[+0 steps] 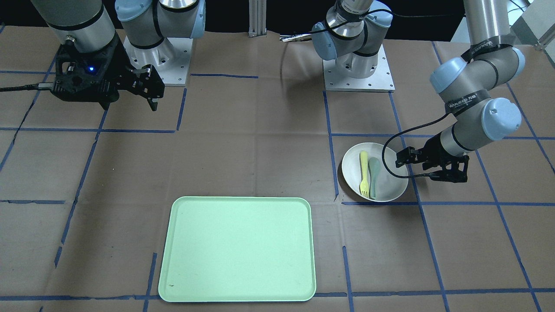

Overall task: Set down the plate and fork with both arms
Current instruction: 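Close the left gripper on the white plate's rim, then slide the held plate with the left gripper onto the mint-green tray, then open the left gripper and withdraw it from the plate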

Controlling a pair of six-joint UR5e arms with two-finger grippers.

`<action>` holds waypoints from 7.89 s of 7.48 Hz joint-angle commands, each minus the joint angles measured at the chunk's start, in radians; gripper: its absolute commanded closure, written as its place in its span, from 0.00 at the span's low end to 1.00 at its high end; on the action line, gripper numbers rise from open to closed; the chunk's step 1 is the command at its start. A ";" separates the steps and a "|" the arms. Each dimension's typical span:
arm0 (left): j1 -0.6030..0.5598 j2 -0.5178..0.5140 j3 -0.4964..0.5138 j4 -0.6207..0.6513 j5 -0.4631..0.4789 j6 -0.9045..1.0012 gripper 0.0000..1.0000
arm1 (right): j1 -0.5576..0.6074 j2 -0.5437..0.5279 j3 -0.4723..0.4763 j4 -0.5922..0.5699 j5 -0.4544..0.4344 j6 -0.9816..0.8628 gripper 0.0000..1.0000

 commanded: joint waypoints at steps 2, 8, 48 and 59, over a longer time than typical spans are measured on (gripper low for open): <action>0.008 -0.020 -0.002 0.020 -0.004 -0.011 0.41 | -0.001 0.000 -0.001 0.000 -0.001 0.000 0.00; 0.006 -0.020 -0.010 0.010 -0.055 -0.031 0.58 | -0.001 0.000 -0.002 0.000 -0.001 0.000 0.00; -0.610 -0.300 0.443 0.059 -0.285 -0.854 0.05 | 0.000 0.000 -0.008 -0.002 -0.002 0.000 0.00; -0.498 0.386 0.390 -0.714 -0.007 -0.495 0.00 | 0.022 0.090 -0.087 -0.051 -0.001 0.015 0.00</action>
